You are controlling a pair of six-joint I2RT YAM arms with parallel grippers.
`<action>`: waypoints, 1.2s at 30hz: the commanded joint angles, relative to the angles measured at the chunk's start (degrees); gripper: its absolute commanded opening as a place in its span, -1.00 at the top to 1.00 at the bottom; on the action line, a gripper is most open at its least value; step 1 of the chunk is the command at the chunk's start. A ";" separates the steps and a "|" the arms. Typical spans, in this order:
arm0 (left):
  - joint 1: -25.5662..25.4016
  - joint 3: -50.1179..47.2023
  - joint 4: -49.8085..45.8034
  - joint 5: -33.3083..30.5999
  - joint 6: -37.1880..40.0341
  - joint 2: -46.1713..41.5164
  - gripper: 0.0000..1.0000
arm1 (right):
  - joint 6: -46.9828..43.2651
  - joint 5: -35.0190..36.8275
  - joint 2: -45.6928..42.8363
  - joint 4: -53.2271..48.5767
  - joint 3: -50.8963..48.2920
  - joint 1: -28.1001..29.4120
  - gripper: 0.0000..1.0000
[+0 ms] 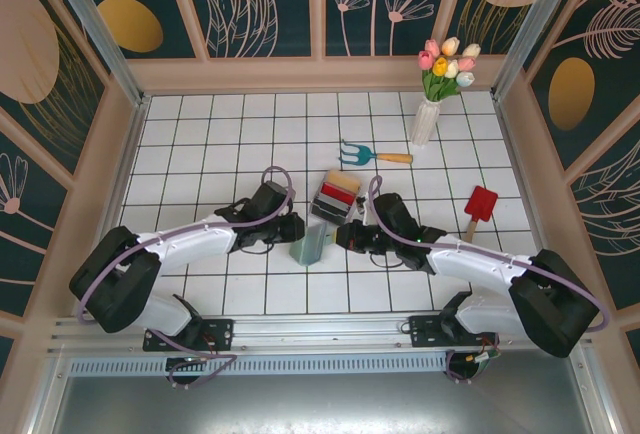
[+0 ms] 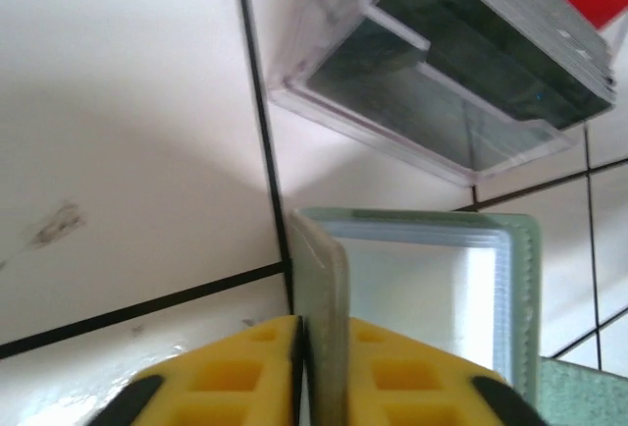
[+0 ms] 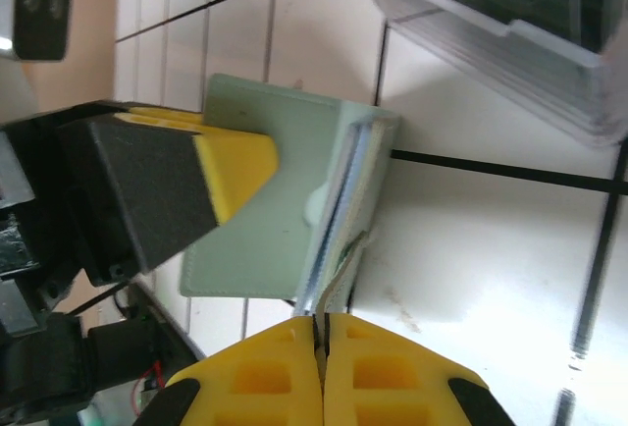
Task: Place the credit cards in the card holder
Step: Open the card holder at the bottom-center of the table.
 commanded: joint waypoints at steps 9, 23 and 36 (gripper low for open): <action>-0.05 -16.70 16.40 2.03 -13.16 -5.19 1.00 | -5.39 16.29 9.08 -18.22 4.68 -0.22 0.79; -0.06 -18.10 18.90 1.46 -13.04 -4.35 1.00 | -8.05 16.18 0.98 -24.38 15.34 3.77 0.14; -0.08 -19.35 20.94 1.22 -14.39 -4.71 0.99 | -2.64 15.92 21.91 -18.96 22.55 13.76 0.43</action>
